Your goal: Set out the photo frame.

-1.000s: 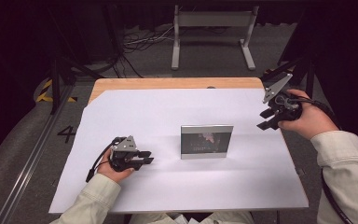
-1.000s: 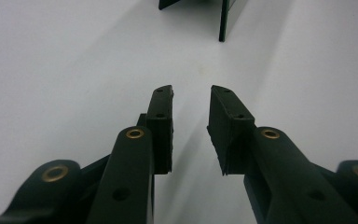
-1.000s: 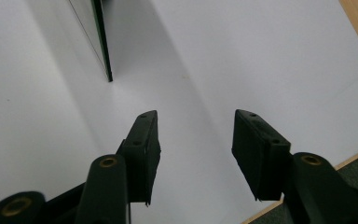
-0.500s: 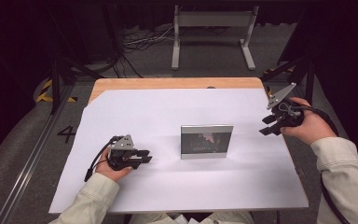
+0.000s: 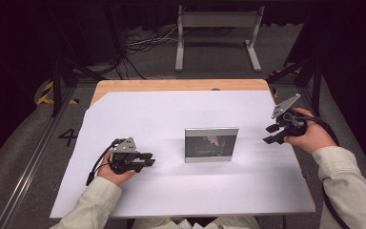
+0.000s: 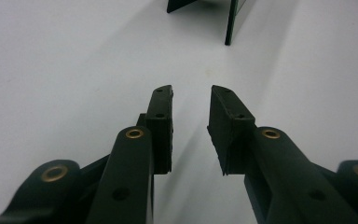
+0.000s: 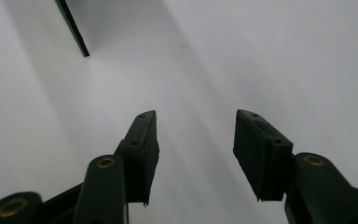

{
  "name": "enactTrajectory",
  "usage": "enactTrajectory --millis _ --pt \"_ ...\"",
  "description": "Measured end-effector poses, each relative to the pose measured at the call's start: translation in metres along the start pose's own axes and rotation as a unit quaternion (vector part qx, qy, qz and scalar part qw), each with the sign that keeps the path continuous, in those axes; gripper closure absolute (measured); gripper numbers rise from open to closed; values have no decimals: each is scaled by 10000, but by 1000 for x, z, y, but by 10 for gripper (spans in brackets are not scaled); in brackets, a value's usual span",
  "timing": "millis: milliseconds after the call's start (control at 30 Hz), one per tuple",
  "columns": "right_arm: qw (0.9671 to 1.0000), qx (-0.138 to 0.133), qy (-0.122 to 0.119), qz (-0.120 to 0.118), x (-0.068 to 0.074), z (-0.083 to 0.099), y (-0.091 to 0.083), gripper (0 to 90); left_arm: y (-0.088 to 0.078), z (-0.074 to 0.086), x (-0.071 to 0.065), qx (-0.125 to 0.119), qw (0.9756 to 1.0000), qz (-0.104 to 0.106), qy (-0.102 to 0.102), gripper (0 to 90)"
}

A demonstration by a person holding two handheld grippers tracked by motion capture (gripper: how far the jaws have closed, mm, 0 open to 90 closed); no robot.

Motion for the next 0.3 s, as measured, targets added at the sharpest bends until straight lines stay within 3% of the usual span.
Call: enactTrajectory --millis 300 --pt "9999 -115 41 -14 1 2 3 495 0 0 0 -4 10000 -9 -3 706"
Point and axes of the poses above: each handheld gripper's, and its own axes: y roughly forward along the jaws, z roughly out of its underside, x roughly to its left, the point moved 1 cm from there along y, roughly forward along the jaws, and after that the axes turned 1 degree about -x, right-handed, at the moved point
